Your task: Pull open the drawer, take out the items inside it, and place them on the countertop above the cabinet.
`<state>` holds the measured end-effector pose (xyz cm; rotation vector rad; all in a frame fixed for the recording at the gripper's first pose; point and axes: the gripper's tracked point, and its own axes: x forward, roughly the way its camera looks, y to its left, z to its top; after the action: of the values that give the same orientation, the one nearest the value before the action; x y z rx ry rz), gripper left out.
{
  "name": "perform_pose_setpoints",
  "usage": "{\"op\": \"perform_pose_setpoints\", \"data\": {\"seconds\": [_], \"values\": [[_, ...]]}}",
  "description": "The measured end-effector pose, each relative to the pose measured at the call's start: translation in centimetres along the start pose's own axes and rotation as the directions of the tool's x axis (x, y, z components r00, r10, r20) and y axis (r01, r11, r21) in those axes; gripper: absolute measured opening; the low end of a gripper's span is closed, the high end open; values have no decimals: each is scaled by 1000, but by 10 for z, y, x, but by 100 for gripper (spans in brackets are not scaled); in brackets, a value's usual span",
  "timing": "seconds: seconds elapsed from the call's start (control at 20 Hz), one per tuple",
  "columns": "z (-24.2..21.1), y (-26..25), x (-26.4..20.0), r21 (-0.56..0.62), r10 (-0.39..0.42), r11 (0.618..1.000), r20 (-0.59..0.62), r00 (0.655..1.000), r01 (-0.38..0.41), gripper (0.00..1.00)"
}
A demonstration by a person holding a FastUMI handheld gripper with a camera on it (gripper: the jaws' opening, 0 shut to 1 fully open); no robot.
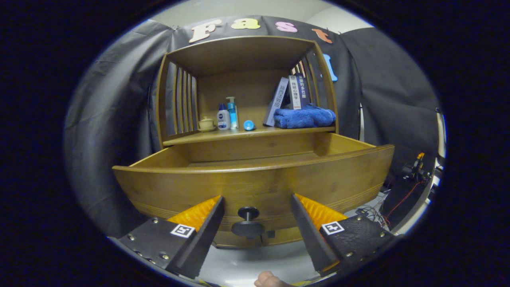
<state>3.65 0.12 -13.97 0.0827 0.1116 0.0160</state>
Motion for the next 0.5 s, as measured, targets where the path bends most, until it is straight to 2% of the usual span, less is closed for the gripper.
{"op": "perform_pose_setpoints", "data": {"seconds": [0.15, 0.35, 0.5], "values": [[5, -1, 0, -4, 2, 1000, 43, 999, -2, 99], [5, -3, 6, 50, 4, 999, 32, 999, -5, 98], [7, 1, 21, 89, 39, 995, 12, 999, -40, 98]]}}
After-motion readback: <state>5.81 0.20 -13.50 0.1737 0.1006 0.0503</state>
